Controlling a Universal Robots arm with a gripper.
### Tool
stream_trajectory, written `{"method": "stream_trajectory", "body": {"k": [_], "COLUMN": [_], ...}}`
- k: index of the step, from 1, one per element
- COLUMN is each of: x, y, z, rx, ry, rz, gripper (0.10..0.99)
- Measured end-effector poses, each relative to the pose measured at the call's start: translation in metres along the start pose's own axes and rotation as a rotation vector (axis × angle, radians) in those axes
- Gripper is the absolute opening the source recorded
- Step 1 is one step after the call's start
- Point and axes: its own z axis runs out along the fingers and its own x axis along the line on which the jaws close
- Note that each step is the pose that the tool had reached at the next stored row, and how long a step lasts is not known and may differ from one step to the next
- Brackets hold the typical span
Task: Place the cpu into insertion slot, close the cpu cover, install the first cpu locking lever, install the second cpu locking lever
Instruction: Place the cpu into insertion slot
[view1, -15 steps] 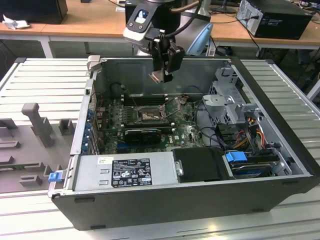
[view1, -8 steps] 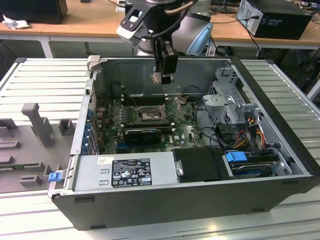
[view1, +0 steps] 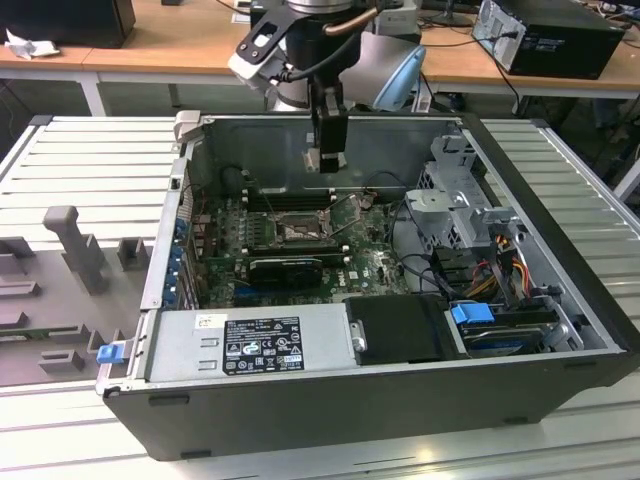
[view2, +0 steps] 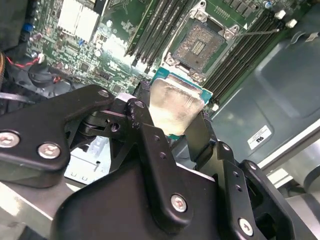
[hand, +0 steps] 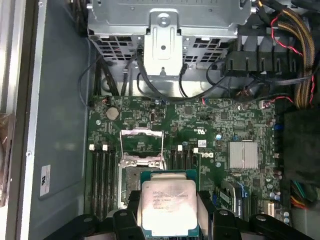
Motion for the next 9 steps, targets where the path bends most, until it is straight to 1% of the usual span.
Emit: {"method": "stream_trajectory", "body": {"k": [2, 5, 6, 9], "x": [0.0000, 0.0000, 0.0000, 0.0002], "y": [-0.0001, -0.0002, -0.0005, -0.0027], "z": [0.0009, 0.0025, 0.0031, 0.0102], "rx": [0.000, 0.000, -0.001, -0.001], "ry": [-0.0054, -0.0095, -0.0103, -0.0105], "rz": [0.050, 0.087, 0.095, 0.098], "gripper": [0.529, 0.529, 0.529, 0.529]}}
